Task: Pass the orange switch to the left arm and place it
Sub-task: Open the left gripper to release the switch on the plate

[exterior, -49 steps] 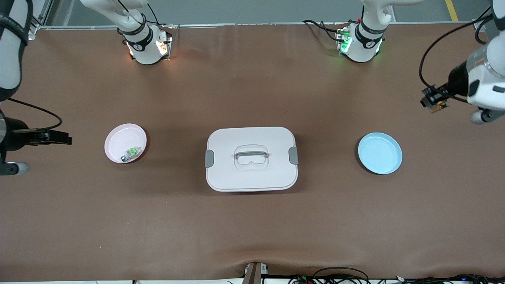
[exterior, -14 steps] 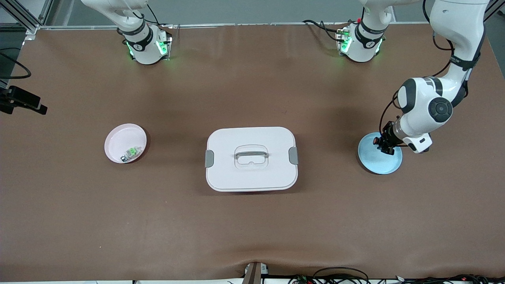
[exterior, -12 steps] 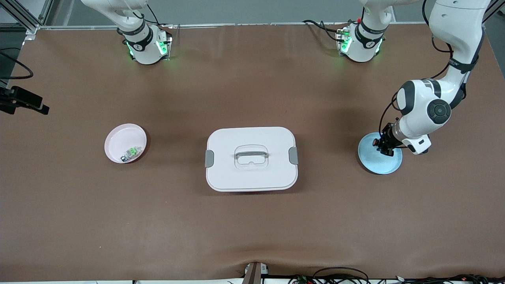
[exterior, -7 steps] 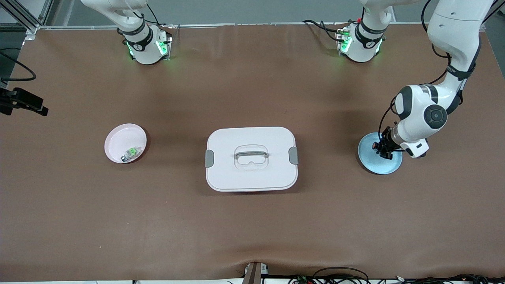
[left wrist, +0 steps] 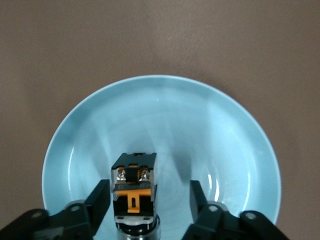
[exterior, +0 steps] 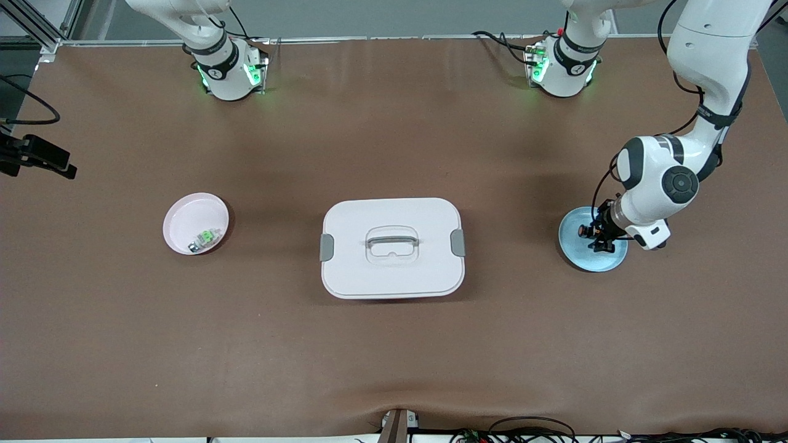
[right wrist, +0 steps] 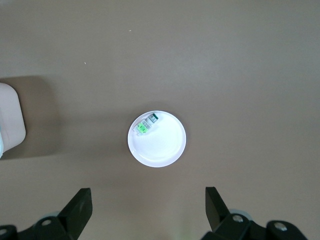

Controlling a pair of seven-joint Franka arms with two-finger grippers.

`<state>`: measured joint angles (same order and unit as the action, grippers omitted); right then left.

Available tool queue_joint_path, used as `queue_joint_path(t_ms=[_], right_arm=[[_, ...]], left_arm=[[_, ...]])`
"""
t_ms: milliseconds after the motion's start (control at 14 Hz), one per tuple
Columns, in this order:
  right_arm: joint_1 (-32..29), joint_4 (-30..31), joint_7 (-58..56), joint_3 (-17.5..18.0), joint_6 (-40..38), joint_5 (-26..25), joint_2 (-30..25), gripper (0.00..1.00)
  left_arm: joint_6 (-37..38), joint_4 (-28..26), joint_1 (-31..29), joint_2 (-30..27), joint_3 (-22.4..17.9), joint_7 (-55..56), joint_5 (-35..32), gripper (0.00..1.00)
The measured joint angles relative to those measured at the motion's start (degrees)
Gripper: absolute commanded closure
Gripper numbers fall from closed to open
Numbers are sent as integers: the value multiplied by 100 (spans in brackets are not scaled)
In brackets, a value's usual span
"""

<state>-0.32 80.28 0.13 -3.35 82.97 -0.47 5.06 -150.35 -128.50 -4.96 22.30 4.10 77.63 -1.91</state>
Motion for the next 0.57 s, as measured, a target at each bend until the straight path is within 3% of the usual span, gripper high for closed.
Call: queue_joint_path(t_ms=[570], right_arm=[[-37, 53, 69, -52, -7, 11, -35, 0]], left_arm=[[1, 110, -23, -127, 4, 0, 0, 0]])
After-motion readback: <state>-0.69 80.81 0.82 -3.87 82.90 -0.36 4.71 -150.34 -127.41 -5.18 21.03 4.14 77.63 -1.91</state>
